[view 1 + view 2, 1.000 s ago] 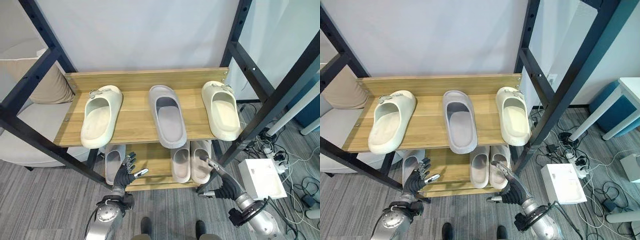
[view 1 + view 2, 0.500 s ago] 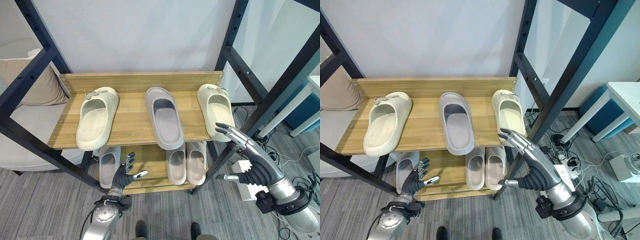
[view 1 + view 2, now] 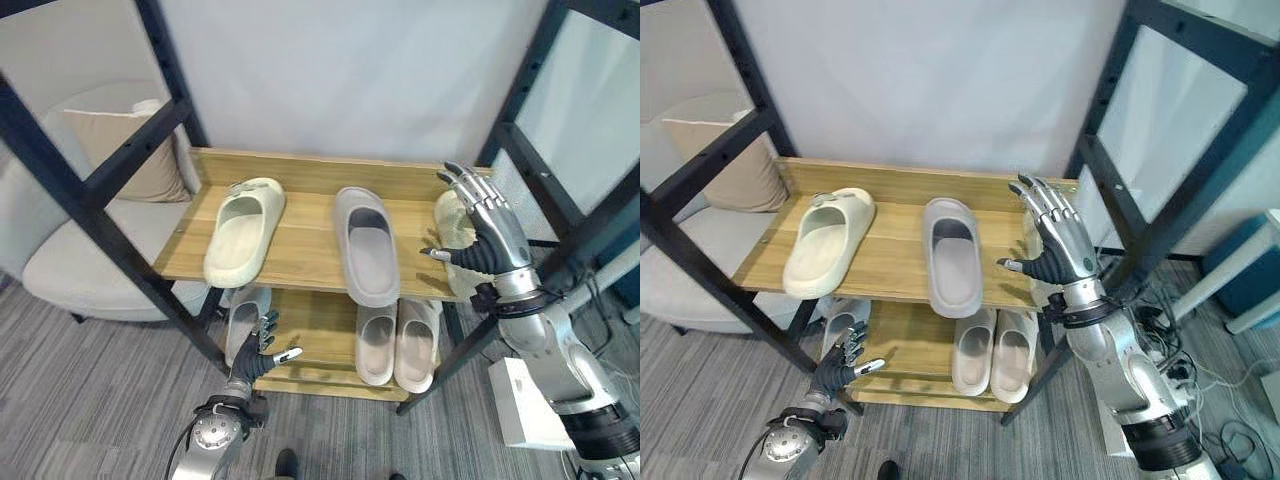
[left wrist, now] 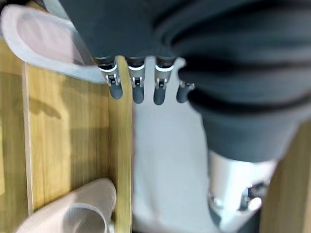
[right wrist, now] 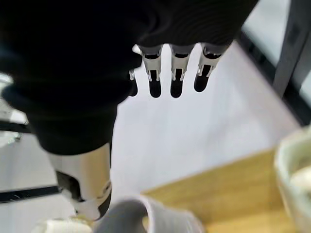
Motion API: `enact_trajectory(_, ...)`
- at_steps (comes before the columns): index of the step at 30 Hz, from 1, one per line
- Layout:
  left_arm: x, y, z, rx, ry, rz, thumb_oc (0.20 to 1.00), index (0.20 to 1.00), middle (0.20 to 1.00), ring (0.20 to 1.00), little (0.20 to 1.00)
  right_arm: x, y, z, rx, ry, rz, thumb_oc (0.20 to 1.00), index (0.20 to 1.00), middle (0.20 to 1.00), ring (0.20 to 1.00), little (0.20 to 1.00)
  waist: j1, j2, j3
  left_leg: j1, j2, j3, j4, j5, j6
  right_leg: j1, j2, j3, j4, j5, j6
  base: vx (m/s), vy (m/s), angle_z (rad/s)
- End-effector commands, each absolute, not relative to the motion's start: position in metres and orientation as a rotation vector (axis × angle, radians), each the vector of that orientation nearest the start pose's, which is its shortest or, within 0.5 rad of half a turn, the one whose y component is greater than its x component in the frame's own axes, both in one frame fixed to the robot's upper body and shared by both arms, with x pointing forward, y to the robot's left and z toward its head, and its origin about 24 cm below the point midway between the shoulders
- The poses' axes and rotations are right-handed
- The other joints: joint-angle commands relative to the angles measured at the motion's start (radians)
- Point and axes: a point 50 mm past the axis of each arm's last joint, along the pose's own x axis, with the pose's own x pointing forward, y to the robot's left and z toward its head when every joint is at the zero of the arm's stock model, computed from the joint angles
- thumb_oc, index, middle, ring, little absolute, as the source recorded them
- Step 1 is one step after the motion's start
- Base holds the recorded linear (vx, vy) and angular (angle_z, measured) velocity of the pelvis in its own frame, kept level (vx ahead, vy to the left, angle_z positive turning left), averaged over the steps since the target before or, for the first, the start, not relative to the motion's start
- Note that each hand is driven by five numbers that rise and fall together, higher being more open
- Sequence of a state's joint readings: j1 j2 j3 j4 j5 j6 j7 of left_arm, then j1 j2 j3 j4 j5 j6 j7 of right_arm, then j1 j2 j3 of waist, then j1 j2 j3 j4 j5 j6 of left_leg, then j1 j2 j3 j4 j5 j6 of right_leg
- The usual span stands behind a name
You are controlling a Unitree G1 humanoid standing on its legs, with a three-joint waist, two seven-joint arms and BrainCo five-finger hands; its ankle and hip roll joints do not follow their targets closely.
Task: Arrange the slippers neatly on the shoe rack.
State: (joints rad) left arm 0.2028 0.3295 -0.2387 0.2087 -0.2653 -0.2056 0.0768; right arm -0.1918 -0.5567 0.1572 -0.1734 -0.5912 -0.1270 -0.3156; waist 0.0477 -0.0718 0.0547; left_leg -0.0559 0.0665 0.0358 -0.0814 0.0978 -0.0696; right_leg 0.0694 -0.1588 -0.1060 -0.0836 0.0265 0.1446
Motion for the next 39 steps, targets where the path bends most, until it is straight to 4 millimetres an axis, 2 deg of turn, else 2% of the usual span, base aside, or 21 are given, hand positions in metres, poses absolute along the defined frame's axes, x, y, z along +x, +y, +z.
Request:
enact_trajectory(1,0.21,0.193,-0.01,0.052,0.137,-0.042,1.0,1.0,1.0,1.0,1.0,0.265,-0.183,0.182,-1.034,-0.784,-0.208,1.0,1.0,1.0,1.0,1.0,0.017,-0.012,0.033,0.08,0.017,-0.003,-0.006,-0.121,0.023,0.029,-0.016,-0.007,0.007,-0.045,0.027,0.03,0.007,0.25)
enact_trajectory(9,0.206,0.199,-0.011,0.056,0.146,-0.021,1.0,1.0,1.0,1.0,1.0,0.281,-0.185,0.175,-1.037,-0.73,-0.234,1.0,1.0,1.0,1.0,1.0,0.064,-0.027,0.046,0.072,0.005,-0.03,-0.006,-0.127,0.028,0.034,-0.02,-0.026,0.002,-0.048,0.029,0.03,0.014,0.09)
enact_trajectory(20,0.195,0.204,-0.016,0.057,0.174,-0.022,1.0,1.0,1.0,1.0,1.0,0.307,-0.224,0.158,-1.16,-0.538,-0.304,1.0,1.0,1.0,1.0,1.0,0.118,-0.039,0.059,0.053,-0.007,-0.059,-0.006,-0.127,0.028,0.033,-0.023,-0.055,-0.001,-0.051,0.032,0.01,0.009,0.05)
enact_trajectory(22,0.193,0.203,-0.019,0.045,0.188,-0.033,1.0,1.0,1.0,1.0,1.0,0.32,-0.224,0.157,-1.173,-0.506,-0.306,1.0,1.0,1.0,1.0,1.0,0.14,-0.039,0.066,0.049,-0.011,-0.068,-0.006,-0.125,0.027,0.033,-0.023,-0.062,-0.003,-0.051,0.031,0.01,0.011,0.08)
enact_trajectory(24,0.193,0.203,-0.019,0.043,0.19,-0.035,1.0,1.0,1.0,1.0,1.0,0.323,-0.223,0.157,-1.175,-0.502,-0.306,1.0,1.0,1.0,1.0,1.0,0.143,-0.039,0.067,0.047,-0.012,-0.07,-0.006,-0.125,0.027,0.032,-0.023,-0.063,-0.003,-0.051,0.031,0.0,0.001,0.06)
enact_trajectory(25,0.191,0.203,-0.02,0.04,0.195,-0.036,1.0,1.0,1.0,1.0,1.0,0.332,-0.217,0.155,-1.175,-0.487,-0.289,1.0,1.0,1.0,1.0,1.0,0.159,-0.038,0.071,0.042,-0.014,-0.076,-0.006,-0.123,0.026,0.031,-0.022,-0.069,-0.004,-0.051,0.03,0.01,0.002,0.12)
enact_trajectory(30,0.192,0.202,-0.02,0.035,0.196,-0.042,1.0,1.0,1.0,1.0,1.0,0.343,-0.215,0.156,-1.199,-0.459,-0.276,1.0,1.0,1.0,1.0,1.0,0.172,-0.038,0.075,0.037,-0.015,-0.088,-0.006,-0.12,0.025,0.032,-0.021,-0.077,-0.004,-0.052,0.027,0.01,-0.002,0.08)
enact_trajectory(31,0.193,0.202,-0.02,0.034,0.193,-0.043,1.0,1.0,1.0,1.0,1.0,0.344,-0.215,0.155,-1.202,-0.454,-0.274,0.743,0.743,0.743,0.743,0.743,0.172,-0.037,0.076,0.037,-0.014,-0.089,-0.006,-0.119,0.024,0.033,-0.021,-0.079,-0.004,-0.053,0.027,0.0,0.0,0.0)
enact_trajectory(32,0.193,0.202,-0.02,0.033,0.193,-0.044,1.0,1.0,1.0,1.0,1.0,0.345,-0.215,0.155,-1.209,-0.449,-0.271,0.592,0.592,0.592,0.592,0.592,0.172,-0.037,0.076,0.037,-0.013,-0.091,-0.006,-0.119,0.024,0.033,-0.021,-0.081,-0.004,-0.054,0.027,0.0,0.0,0.0)
enact_trajectory(35,0.194,0.202,-0.019,0.035,0.191,-0.044,1.0,1.0,1.0,1.0,1.0,0.344,-0.215,0.151,-1.224,-0.438,-0.251,0.435,0.435,0.435,0.435,0.435,0.17,-0.035,0.075,0.037,-0.014,-0.097,-0.006,-0.12,0.023,0.035,-0.019,-0.083,-0.004,-0.057,0.025,0.0,0.0,0.0)
enact_trajectory(38,0.193,0.201,-0.02,0.036,0.195,-0.047,1.0,1.0,1.0,1.0,1.0,0.341,-0.214,0.144,-1.222,-0.422,-0.218,0.2,0.2,0.2,0.2,0.2,0.167,-0.032,0.073,0.041,-0.014,-0.101,-0.006,-0.121,0.022,0.04,-0.018,-0.089,-0.004,-0.06,0.023,0.02,-0.012,0.1)
enact_trajectory(39,0.193,0.202,-0.02,0.038,0.193,-0.047,1.0,1.0,1.0,1.0,1.0,0.339,-0.213,0.142,-1.217,-0.421,-0.207,0.2,0.2,0.2,0.2,0.2,0.166,-0.031,0.074,0.041,-0.013,-0.102,-0.006,-0.12,0.022,0.042,-0.017,-0.091,-0.004,-0.061,0.022,0.01,-0.016,0.17)
